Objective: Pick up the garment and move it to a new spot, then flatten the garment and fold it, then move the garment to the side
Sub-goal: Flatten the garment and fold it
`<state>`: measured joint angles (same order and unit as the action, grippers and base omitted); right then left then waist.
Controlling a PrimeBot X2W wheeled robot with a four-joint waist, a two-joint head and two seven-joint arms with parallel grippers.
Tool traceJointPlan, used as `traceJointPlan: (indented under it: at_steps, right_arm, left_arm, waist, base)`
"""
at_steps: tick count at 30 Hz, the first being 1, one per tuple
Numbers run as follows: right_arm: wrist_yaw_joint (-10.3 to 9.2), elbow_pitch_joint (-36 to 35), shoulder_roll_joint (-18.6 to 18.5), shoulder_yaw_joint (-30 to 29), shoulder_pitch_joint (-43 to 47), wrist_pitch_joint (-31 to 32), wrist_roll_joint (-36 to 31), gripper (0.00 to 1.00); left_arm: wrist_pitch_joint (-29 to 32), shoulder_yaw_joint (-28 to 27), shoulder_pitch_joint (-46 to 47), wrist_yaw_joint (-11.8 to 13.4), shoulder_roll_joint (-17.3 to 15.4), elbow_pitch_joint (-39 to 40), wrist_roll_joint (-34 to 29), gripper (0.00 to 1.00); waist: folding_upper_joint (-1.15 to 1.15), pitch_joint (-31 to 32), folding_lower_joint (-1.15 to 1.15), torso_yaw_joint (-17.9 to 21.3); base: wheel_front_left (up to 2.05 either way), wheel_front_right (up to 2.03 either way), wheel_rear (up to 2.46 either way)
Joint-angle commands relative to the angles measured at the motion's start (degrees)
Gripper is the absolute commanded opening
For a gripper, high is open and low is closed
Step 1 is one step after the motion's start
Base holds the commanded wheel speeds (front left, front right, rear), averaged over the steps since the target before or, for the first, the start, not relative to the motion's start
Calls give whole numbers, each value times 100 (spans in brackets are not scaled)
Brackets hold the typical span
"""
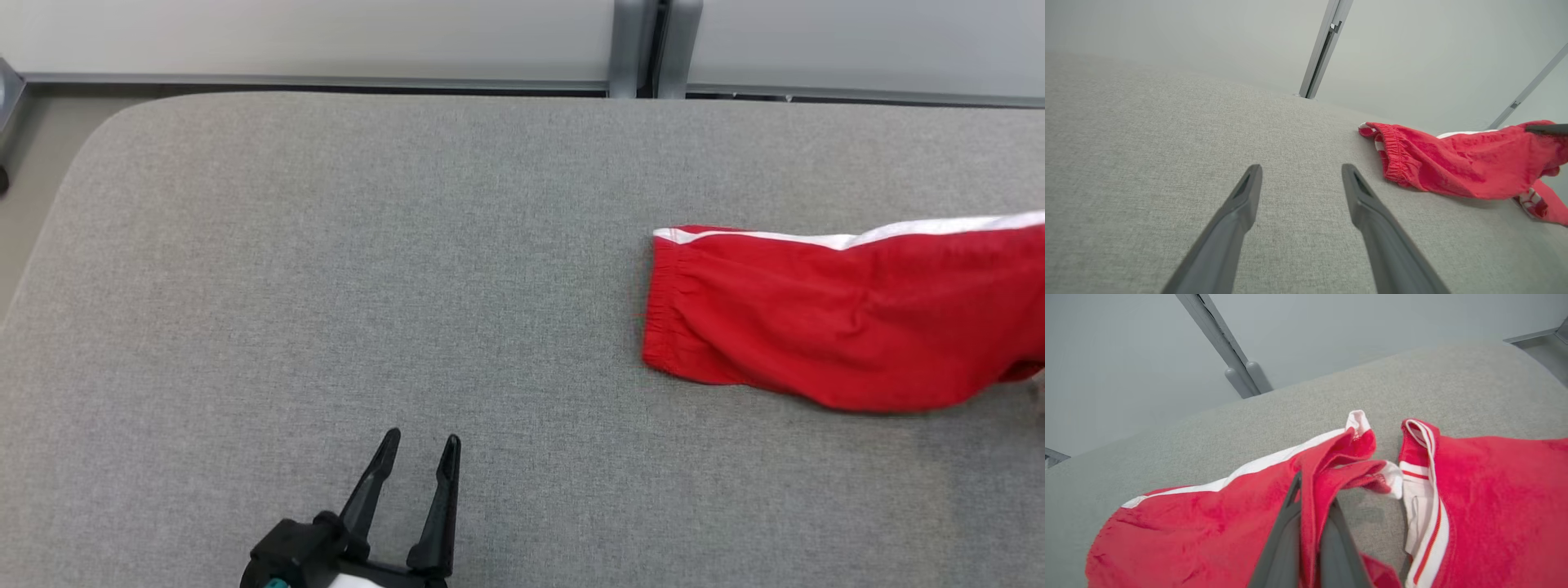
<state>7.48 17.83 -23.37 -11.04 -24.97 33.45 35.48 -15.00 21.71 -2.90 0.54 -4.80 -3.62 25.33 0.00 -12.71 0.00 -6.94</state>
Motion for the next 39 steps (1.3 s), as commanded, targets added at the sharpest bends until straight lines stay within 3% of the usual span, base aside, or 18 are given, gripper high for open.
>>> traceJointPlan:
  at_steps: [1,5,9,16,23,24,25,26,31,35,39]
  right_arm:
    - [3,-311,8,31,33,126,101,0]
    - [3,-1310,221,393,177,591,262,0]
    - [3,-1860,833,1000,225,947,125,0]
    - [3,-1143,1815,1530,-154,614,-525,0]
    - [3,266,2033,1482,-681,-139,-909,0]
    - [4,386,2038,1570,-706,-200,-852,3]
    - [3,481,2038,1641,-745,-312,-827,42]
    - [3,560,2031,1703,-771,-424,-782,100]
    - [3,529,2024,2166,-628,-1028,-613,100]
    - [3,-56,2012,2391,-239,-1579,-702,100]
    - [2,-756,1519,2437,412,-2299,-993,100]
  left_arm:
    - [-22,-29,-94,-9,-1,-9,34,100]
    - [-22,-24,-232,-1,65,-25,38,100]
    - [-23,26,-130,-46,109,-49,44,100]
    - [-22,225,255,-151,148,-308,10,100]
    - [-17,307,470,-164,176,-564,111,100]
    - [-17,299,447,-162,178,-569,139,100]
    - [-17,297,417,-155,178,-573,154,100]
    - [-17,295,386,-144,180,-581,178,100]
    - [-17,188,247,-116,176,-620,203,100]
    - [-17,-63,118,-108,173,-629,107,100]
    - [-17,-466,-76,-75,163,-534,-2,100]
  waist:
    - [0,84,0,3]
    - [0,169,0,6]
    - [0,113,0,-22]
    - [0,-90,0,-326]
    - [0,-128,0,-775]
    - [0,-122,0,-787]
    - [0,-112,0,-789]
    - [0,-99,0,-782]
    - [0,82,0,-545]
    - [0,377,0,-255]
    - [0,743,0,74]
  base:
    - [0,0,0]
    - [0,0,0]
    - [0,0,0]
    - [0,0,0]
    - [0,0,0]
    - [0,0,0]
    - [0,0,0]
    - [0,0,0]
    - [0,0,0]
    - [0,0,0]
    - [0,0,0]
